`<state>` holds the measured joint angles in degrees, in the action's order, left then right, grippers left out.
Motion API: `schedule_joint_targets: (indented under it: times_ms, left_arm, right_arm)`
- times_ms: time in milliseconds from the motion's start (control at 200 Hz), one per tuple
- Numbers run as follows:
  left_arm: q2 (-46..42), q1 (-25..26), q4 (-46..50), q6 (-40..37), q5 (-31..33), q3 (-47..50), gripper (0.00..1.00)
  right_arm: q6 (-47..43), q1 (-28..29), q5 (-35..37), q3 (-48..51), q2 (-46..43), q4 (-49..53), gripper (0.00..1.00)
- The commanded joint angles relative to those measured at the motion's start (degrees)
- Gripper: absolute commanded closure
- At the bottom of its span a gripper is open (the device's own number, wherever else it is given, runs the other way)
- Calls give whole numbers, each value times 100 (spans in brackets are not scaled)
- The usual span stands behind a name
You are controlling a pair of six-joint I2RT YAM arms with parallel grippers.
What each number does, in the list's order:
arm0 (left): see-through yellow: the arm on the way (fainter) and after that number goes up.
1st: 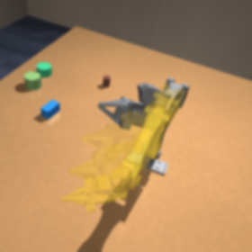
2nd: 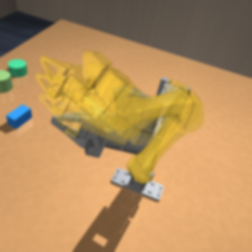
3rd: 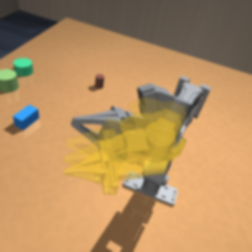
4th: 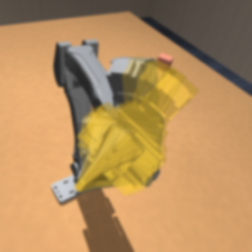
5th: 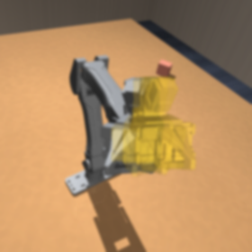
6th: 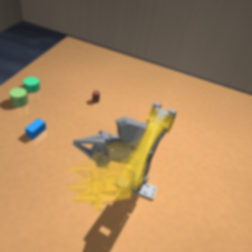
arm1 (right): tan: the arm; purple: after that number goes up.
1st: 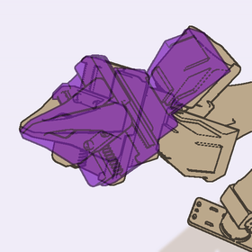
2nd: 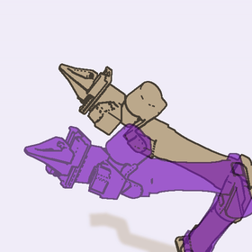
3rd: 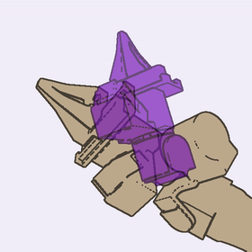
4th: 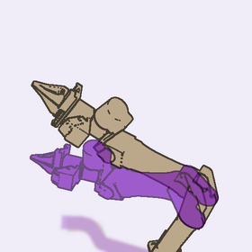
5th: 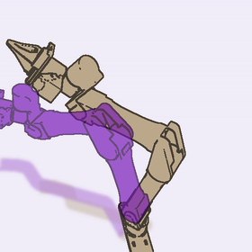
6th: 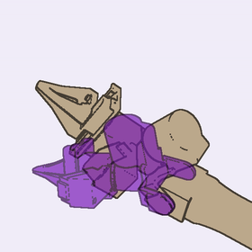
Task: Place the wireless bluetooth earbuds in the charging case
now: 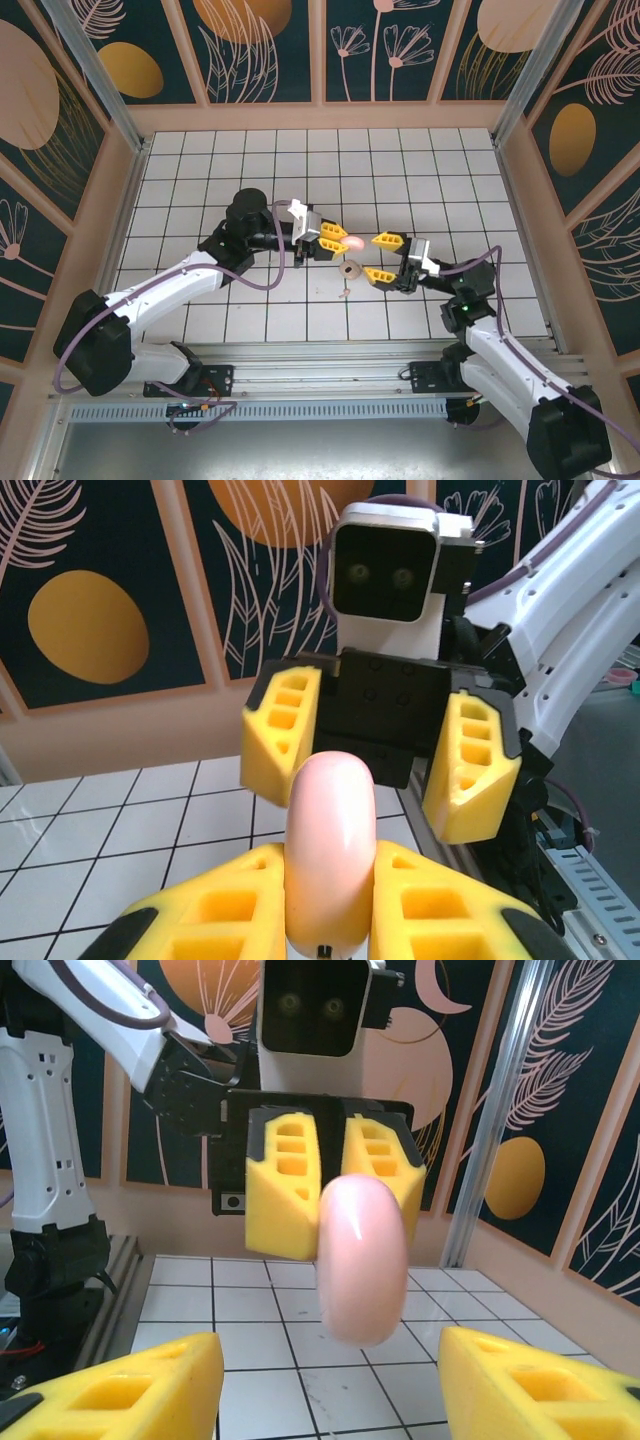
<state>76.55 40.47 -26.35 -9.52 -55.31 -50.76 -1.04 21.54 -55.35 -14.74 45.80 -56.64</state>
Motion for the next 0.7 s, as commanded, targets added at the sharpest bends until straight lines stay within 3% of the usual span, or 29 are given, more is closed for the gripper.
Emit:
schedule_joint_targets:
  times_ms: [0, 691]
  left_arm:
    - [6, 3, -274, 59, -252, 17, 81]
    - [-35, 4, -355, 105, -403, 3, 80]
  right_arm:
    - [186, 94, -52, -316, 169, -570, 42]
    - [-80, 377, -308, -814, 719, -310, 66]
